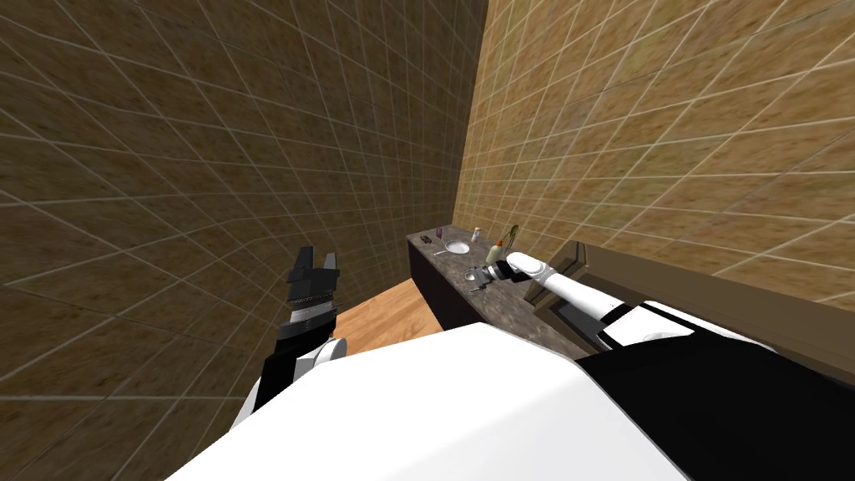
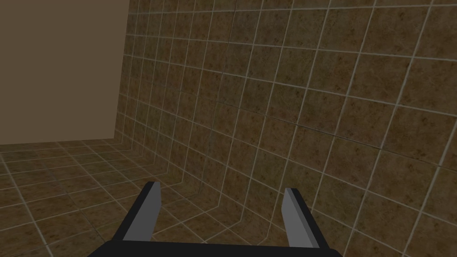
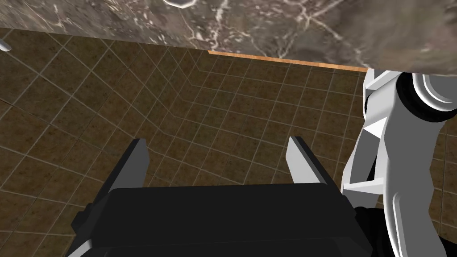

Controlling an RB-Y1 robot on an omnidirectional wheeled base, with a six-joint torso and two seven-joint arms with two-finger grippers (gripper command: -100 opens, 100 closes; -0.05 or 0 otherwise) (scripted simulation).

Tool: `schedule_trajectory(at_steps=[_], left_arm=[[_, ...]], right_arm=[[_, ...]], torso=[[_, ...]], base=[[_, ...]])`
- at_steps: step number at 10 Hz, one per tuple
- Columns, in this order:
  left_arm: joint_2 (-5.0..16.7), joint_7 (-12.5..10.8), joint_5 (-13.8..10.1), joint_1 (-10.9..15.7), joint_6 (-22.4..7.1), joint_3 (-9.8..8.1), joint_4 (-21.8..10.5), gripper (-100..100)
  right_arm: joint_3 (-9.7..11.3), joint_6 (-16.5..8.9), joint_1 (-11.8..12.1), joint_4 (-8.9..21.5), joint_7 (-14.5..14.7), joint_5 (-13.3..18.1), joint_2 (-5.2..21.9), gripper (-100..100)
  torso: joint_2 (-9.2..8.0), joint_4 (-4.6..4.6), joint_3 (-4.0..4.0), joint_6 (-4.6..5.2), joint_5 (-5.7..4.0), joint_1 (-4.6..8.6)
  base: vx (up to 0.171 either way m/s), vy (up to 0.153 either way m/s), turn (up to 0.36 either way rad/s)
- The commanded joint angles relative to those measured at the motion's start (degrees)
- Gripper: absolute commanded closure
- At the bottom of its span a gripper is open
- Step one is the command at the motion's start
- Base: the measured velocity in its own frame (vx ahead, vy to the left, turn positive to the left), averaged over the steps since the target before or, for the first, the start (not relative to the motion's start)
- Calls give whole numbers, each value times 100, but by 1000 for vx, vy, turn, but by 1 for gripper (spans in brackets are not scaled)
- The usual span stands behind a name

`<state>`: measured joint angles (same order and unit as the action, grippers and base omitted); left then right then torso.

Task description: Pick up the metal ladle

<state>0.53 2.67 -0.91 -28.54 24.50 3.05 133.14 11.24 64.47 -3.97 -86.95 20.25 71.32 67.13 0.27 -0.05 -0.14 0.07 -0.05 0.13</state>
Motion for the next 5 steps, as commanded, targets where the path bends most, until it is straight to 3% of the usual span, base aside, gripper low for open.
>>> schedule_trajectory(at_steps=[1,3,4,5], left_arm=[[0,0,0,0,0,0,0,0],[0,0,0,0,0,0,0,0],[0,0,0,0,0,0,0,0],[0,0,0,-1,0,0,0,0]], right_arm=[[58,15,-72,76,42,194,97,-100],[324,11,-279,341,221,606,388,-100],[324,11,-279,341,221,735,388,-100],[456,-4,-370,457,305,906,507,-100]], torso=[[0,0,0,0,0,0],[3,0,-1,0,1,-2],[11,-2,-6,0,0,0],[11,-3,-7,1,0,-2]], base=[[33,-3,28],[54,-4,42],[64,-3,22],[64,-3,27]])
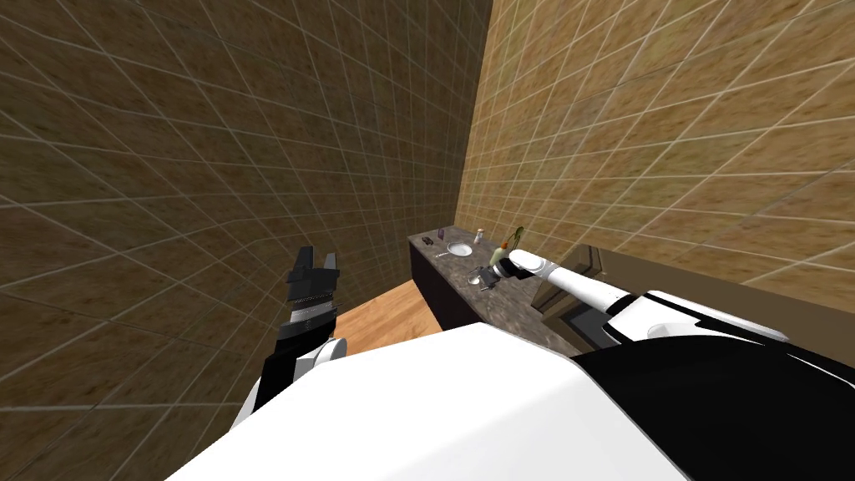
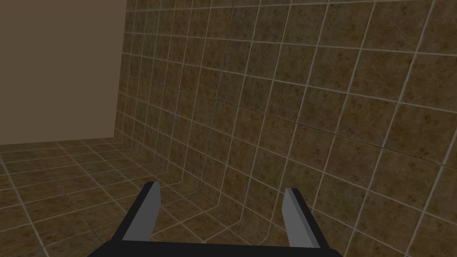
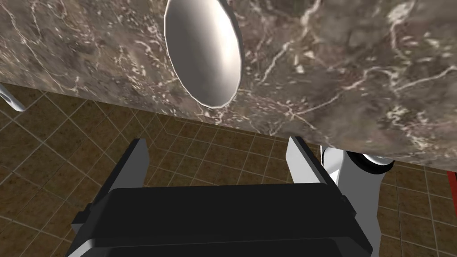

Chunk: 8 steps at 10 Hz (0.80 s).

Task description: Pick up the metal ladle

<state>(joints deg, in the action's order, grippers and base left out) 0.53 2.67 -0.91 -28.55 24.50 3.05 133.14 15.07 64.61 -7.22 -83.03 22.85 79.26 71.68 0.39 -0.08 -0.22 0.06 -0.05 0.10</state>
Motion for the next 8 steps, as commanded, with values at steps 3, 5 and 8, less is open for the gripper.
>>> schedule_trajectory(at_steps=[3,5,8], left_arm=[[0,0,0,0,0,0,0,0],[0,0,0,0,0,0,0,0],[0,0,0,0,0,0,0,0]], right_arm=[[327,-67,-197,266,199,581,239,-100],[447,-97,-257,350,267,817,307,-100],[754,-185,-364,534,423,1243,413,-100]], torso=[[-5,1,3,1,0,-2],[-1,0,0,1,0,-3],[7,-2,-5,1,-1,-1]], base=[[60,6,18],[62,1,7],[86,3,9]])
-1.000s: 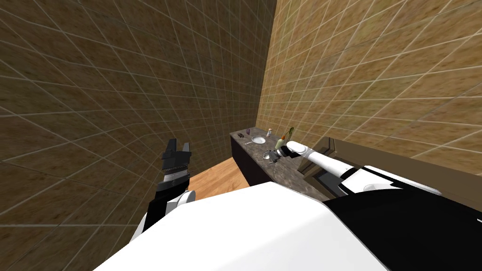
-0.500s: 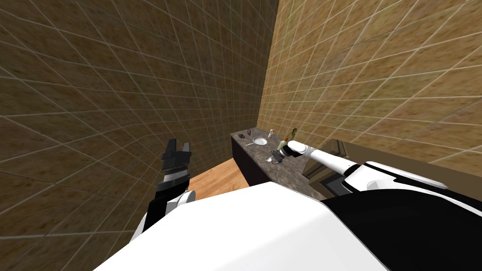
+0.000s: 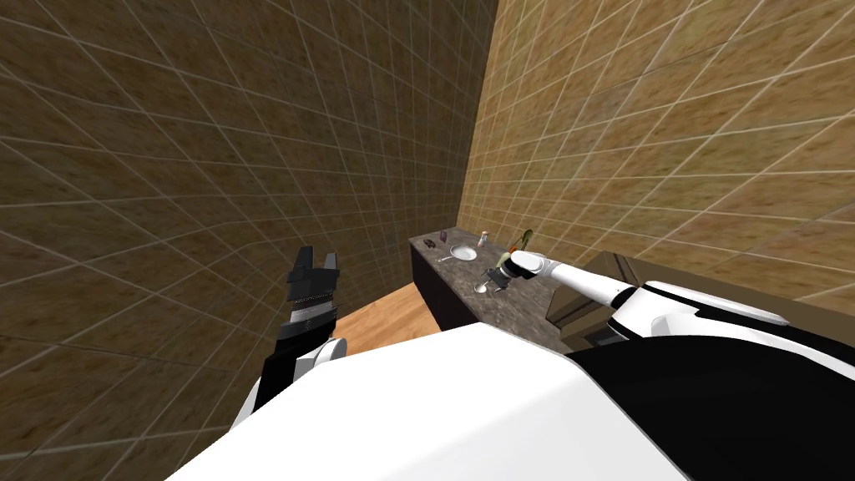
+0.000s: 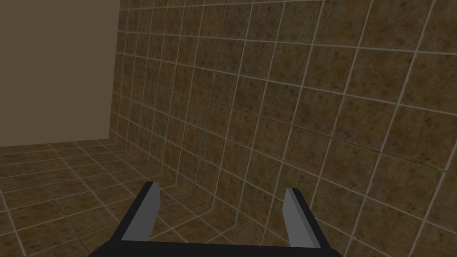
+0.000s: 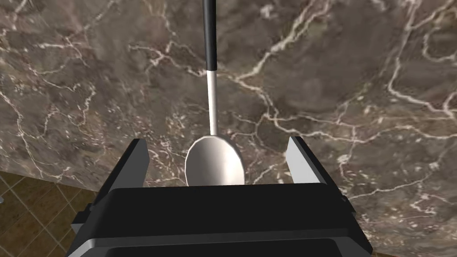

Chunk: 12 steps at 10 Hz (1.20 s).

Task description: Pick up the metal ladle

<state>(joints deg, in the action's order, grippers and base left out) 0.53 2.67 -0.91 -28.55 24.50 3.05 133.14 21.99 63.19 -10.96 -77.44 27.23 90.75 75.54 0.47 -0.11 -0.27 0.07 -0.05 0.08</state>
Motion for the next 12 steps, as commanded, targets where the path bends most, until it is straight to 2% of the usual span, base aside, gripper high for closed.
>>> schedule_trajectory(at_steps=[1,2,3,4,5,6,7,8,12], left_arm=[[0,0,0,0,0,0,0,0],[0,0,0,0,0,0,0,0],[0,0,0,0,0,0,0,0],[0,0,0,0,0,0,0,0],[0,0,0,1,0,0,0,0],[0,0,0,1,0,0,0,0],[0,0,0,1,0,0,0,0],[0,0,0,1,0,0,0,0],[0,0,0,1,0,0,0,0]], right_arm=[[142,-65,1,14,18,183,29,-100],[253,-85,24,55,51,274,-1,-100],[188,-82,39,7,22,221,10,-100],[199,-99,49,0,17,233,10,0],[251,-265,121,73,58,300,-103,-100],[277,-349,157,109,78,334,-159,-100],[268,-265,98,135,81,313,-145,-100],[271,-284,100,148,99,315,-152,100],[271,-280,100,147,98,315,-151,100]], torso=[[0,0,0,0,0,0],[3,-1,-2,0,0,1],[2,-1,-2,0,0,-6],[-13,3,7,0,2,-5],[-26,6,15,1,1,-2],[-29,6,16,0,-1,-1],[-29,6,16,1,0,-1],[-32,8,18,2,1,0],[-33,8,19,0,-1,1]], base=[[99,1,6],[96,23,18],[39,16,1],[8,2,1],[12,5,31],[17,7,39],[8,3,6],[0,0,0],[0,0,-3]])
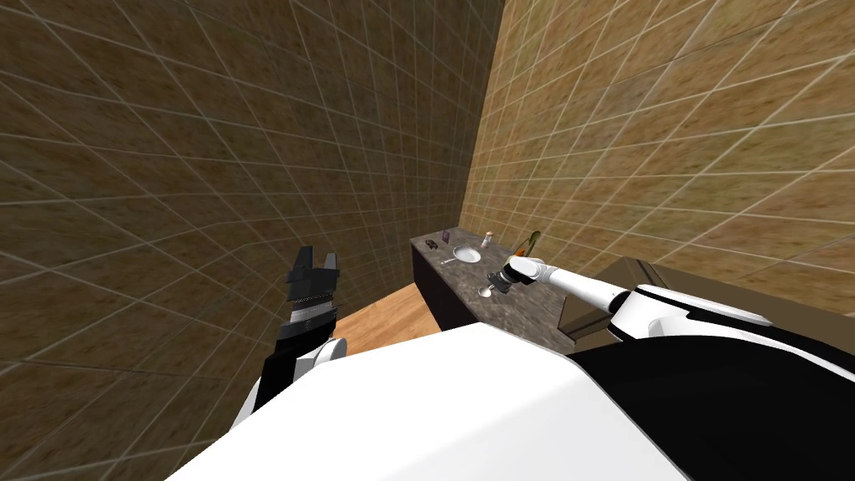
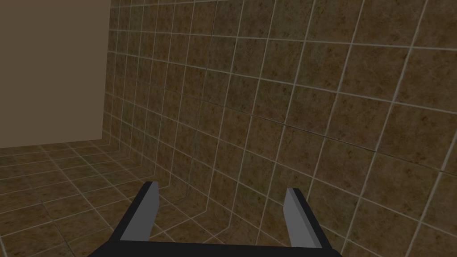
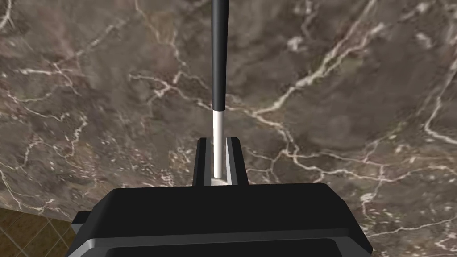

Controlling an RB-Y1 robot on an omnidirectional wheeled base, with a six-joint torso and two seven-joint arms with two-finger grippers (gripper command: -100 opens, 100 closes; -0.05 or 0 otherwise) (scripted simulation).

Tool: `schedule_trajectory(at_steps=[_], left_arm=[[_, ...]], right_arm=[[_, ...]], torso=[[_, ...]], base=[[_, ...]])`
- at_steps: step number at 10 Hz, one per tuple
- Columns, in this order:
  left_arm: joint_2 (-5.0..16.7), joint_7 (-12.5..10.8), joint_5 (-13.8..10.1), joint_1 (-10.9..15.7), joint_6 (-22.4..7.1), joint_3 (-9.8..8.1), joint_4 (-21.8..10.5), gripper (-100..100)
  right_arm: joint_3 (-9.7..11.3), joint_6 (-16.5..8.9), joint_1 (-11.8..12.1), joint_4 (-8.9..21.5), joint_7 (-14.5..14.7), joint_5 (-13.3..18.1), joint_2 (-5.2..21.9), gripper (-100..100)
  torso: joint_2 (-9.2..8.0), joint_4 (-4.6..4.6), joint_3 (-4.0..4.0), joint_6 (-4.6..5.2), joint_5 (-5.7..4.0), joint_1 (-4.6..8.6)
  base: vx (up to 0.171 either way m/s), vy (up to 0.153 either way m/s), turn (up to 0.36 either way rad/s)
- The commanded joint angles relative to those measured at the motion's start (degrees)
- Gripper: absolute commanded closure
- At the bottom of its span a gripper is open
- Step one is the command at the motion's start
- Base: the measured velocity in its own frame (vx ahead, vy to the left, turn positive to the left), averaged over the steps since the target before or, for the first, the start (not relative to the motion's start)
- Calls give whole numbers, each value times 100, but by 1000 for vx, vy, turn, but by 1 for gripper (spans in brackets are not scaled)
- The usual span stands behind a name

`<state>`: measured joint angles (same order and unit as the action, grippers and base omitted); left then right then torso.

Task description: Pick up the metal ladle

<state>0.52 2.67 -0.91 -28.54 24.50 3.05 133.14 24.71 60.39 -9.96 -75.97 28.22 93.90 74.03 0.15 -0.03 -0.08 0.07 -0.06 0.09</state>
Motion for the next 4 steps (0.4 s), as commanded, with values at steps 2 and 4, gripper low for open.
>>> schedule_trajectory(at_steps=[2,4], left_arm=[[0,0,0,0,0,0,0,0],[0,0,0,0,0,0,0,0]], right_arm=[[-74,183,-53,-146,-81,-84,160,100],[-47,108,-38,-59,-18,-59,92,0]], torso=[[0,0,0,0,0,0],[-5,1,3,1,0,1]], base=[[-6,-3,-24],[-3,-3,-6]])
